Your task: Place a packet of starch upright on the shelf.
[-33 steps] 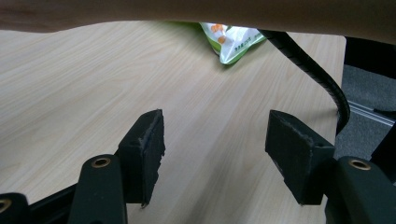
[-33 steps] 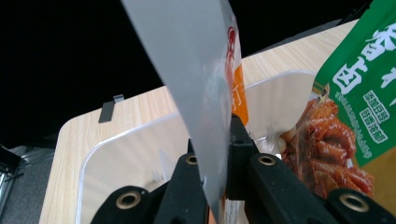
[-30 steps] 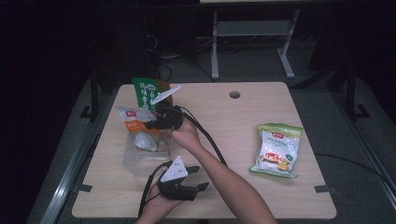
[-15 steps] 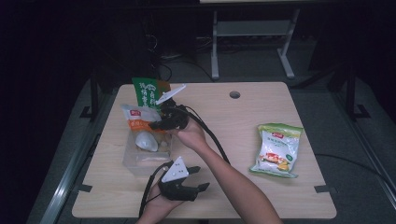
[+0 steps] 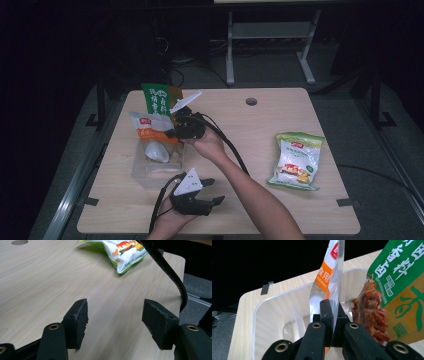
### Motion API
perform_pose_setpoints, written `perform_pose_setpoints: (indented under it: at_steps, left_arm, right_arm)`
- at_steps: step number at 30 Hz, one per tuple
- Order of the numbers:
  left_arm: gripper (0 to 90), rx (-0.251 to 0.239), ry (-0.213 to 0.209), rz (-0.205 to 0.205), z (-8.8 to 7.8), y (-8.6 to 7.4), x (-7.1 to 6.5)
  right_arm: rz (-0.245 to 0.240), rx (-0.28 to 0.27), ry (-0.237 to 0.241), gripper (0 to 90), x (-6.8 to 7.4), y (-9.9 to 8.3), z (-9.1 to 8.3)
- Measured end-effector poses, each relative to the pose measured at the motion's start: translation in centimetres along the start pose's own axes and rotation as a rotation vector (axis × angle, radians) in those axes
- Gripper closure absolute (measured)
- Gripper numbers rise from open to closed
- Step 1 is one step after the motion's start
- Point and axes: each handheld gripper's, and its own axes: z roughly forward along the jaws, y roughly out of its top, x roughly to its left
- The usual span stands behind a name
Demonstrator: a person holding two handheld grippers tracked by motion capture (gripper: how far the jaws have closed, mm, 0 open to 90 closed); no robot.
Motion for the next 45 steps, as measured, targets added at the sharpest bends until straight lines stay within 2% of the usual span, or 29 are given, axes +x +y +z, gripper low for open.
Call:
perform_pose_setpoints:
  at_steps: [4, 6, 9, 11, 21, 26, 27, 34, 45]
  left_arm:
    - [36.6, 0.003, 0.001, 0.001, 0.0, 0.0, 0.0]
    - [36.3, 0.003, 0.003, 0.001, 0.0, 0.0, 0.0]
    - [36.0, 0.007, 0.004, -0.007, 0.0, 0.0, 0.1]
    - [35.6, 0.009, 0.004, -0.007, 0.1, 0.0, 0.1]
    - [35.1, 0.012, 0.000, 0.003, 0.5, 0.0, 0.0]
    - [35.1, 0.017, 0.001, 0.003, 0.5, 0.0, 0.1]
    - [35.1, 0.020, 0.003, 0.014, 0.5, 0.0, 0.2]
    - [33.6, 0.018, 0.004, 0.006, 0.7, 0.0, 0.1]
    - [32.7, 0.015, 0.000, 0.011, 0.8, 0.1, 0.0]
  right_arm:
    - [-0.003, 0.005, -0.007, 88.4, -0.1, 0.0, -0.1]
    - [0.004, 0.003, -0.001, 81.6, -0.2, -0.1, -0.3]
    - [0.030, -0.016, 0.040, 73.9, -0.5, -0.3, -0.8]
    - [0.052, -0.025, 0.040, 71.0, -0.6, -0.4, -1.4]
    - [0.082, -0.032, 0.007, 60.7, -1.4, -1.7, -4.9]
    - [0.088, -0.032, -0.021, 56.8, -1.9, -2.9, -6.7]
    - [0.091, -0.028, -0.023, 56.0, -2.0, -3.2, -7.1]
    - [0.127, -0.026, -0.050, 50.5, -2.7, -5.0, -9.5]
    - [0.167, -0.026, -0.088, 47.5, -3.4, -7.3, -12.1]
